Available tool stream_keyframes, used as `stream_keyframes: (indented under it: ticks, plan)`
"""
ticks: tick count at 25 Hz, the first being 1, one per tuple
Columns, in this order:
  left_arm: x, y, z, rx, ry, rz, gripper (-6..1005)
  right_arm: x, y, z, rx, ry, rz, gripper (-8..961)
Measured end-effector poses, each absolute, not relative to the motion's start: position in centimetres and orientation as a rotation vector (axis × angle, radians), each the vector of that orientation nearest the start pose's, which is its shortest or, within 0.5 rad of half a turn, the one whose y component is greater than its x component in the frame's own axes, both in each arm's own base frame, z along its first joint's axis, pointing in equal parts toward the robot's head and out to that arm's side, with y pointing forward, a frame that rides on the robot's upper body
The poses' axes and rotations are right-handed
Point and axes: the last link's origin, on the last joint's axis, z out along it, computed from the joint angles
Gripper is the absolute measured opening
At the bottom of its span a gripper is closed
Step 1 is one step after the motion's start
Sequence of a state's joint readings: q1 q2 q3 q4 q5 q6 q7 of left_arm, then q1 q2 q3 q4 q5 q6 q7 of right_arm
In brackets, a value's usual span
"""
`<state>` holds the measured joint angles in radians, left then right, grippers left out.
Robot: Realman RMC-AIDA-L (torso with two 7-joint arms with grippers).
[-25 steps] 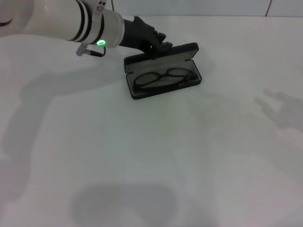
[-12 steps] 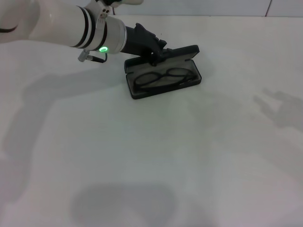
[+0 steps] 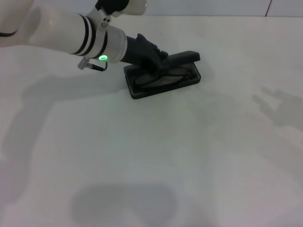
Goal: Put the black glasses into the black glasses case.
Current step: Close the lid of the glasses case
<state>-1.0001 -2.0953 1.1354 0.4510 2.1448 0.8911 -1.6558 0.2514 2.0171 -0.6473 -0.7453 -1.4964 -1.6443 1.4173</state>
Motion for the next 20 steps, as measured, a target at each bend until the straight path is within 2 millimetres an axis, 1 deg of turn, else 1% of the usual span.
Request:
stream_keyframes:
  ticks: [7,10,16,18,20]
  plan:
    - [-15.5,43.2,-8.7,-2.777,-0.326,0.002,211,30.7,28.8,9.3,-2.202,0.688,1.119,376]
    - [-15.7,42.9,-8.8,-2.792,-0.331,0.010,115,30.7,28.8,9.2,-2.205,0.688,1.119,377]
    - [-15.9,42.3,-9.3,-2.820,-0.322,0.004,95,30.7,28.8,9.2,-2.207,0.688,1.119,378]
    - [-15.5,42.0,-9.2,-2.831,-0.303,-0.027,113,30.7,28.7,9.2,-2.208,0.688,1.120,378]
    - [-14.4,41.8,-8.7,-2.844,-0.272,-0.082,131,30.7,28.5,9.2,-2.211,0.689,1.123,379]
